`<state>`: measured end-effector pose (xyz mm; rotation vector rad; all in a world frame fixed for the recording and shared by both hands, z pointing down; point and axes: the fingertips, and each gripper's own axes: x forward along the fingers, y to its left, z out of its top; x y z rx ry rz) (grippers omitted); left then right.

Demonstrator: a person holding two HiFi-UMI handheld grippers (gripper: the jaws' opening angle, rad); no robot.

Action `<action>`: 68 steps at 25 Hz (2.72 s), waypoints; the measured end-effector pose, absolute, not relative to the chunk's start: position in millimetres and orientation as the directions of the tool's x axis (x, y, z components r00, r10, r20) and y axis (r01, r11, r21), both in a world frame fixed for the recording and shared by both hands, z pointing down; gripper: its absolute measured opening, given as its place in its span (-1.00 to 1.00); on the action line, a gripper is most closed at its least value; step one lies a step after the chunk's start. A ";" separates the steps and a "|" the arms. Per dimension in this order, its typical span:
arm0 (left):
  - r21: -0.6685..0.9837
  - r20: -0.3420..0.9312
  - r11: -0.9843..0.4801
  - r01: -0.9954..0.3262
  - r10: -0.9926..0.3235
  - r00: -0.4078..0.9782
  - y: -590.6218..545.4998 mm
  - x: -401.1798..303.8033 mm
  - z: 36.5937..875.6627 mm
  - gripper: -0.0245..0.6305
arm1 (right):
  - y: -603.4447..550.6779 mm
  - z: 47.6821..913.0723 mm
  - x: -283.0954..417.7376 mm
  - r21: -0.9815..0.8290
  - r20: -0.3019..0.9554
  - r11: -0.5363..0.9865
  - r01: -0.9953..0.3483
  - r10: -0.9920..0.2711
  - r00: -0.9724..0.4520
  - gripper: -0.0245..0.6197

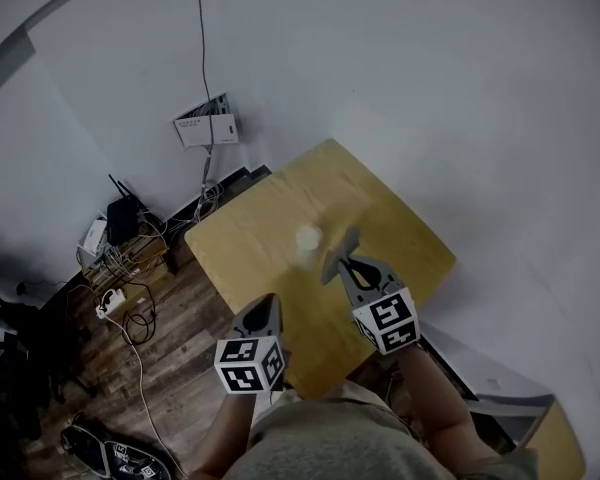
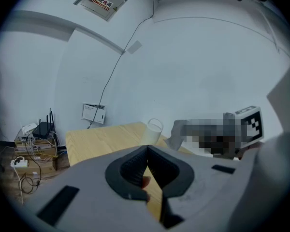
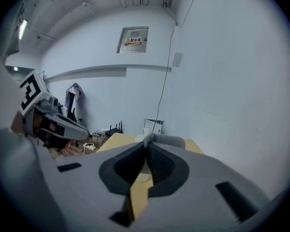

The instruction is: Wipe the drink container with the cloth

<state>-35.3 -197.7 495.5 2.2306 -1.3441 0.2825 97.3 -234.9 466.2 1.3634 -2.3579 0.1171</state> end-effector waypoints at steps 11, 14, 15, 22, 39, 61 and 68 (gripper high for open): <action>0.307 0.443 -0.290 -0.906 -0.799 0.406 -212.8 -21.6 501.9 -0.92 | -271.7 482.7 87.3 0.174 0.436 0.696 -0.697 -0.689 -0.579 -0.90; 0.304 0.449 -0.265 -0.915 -0.807 0.383 -213.6 -21.1 506.4 -0.92 | -275.4 489.9 82.9 0.172 0.451 0.733 -0.658 -0.652 -0.609 -0.90; 0.303 0.451 -0.257 -0.918 -0.810 0.375 -213.7 -21.0 507.6 -0.92 | -275.9 492.5 81.1 0.171 0.457 0.746 -0.643 -0.638 -0.619 -0.90; 0.296 0.455 -0.210 -0.932 -0.827 0.331 -212.0 -19.9 508.5 -0.92 | -275.4 509.4 74.2 0.157 0.492 0.811 -0.564 -0.559 -0.667 -0.90; 0.295 0.469 -0.166 -0.941 -0.833 0.295 -207.1 -31.7 513.1 -0.92 | -280.1 585.6 73.0 0.103 0.568 0.785 -0.611 -0.551 -0.612 -0.90; 0.311 0.472 -0.213 -0.926 -0.811 0.346 -212.2 -32.6 515.3 -0.92 | -274.6 618.2 92.2 0.101 0.580 0.668 -0.737 -0.642 -0.502 -0.90; 0.322 0.463 -0.213 -0.923 -0.815 0.349 -211.9 -31.1 515.0 -0.92 | -257.5 570.1 95.5 0.112 0.498 0.631 -0.767 -0.704 -0.506 -0.90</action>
